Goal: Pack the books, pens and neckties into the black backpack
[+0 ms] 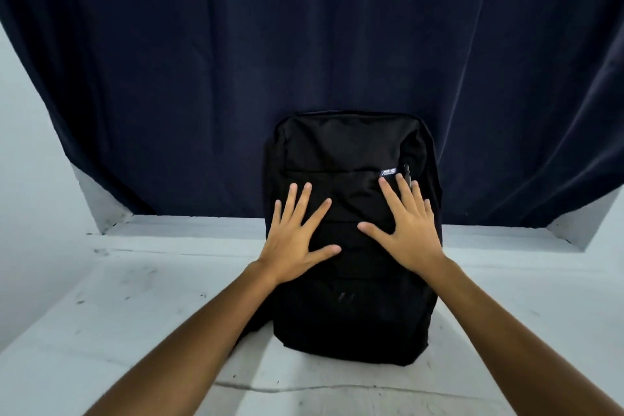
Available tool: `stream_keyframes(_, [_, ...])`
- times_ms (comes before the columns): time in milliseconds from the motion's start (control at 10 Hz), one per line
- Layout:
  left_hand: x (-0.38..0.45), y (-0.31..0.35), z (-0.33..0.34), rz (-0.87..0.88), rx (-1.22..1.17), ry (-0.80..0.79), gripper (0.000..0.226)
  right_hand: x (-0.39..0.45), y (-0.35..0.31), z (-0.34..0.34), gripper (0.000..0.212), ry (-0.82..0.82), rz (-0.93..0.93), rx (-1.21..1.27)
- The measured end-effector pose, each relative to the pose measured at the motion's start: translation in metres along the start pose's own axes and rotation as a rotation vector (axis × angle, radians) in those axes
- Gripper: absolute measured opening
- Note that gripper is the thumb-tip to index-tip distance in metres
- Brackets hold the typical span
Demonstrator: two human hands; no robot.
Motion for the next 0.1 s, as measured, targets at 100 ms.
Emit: stream_keyframes(100, [-0.0662, -0.0057, -0.0246, -0.053, -0.239, 0.16, 0.073, -0.0202, -0.0163, -0.052, 0.072, 0.107, 0.036, 0.207])
Point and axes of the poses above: each hand's wrist, its own x-axis towards the middle knuckle, its own z-axis out of the palm, y = z × x, the point moved 6 cm from there along x, towards the middle knuckle
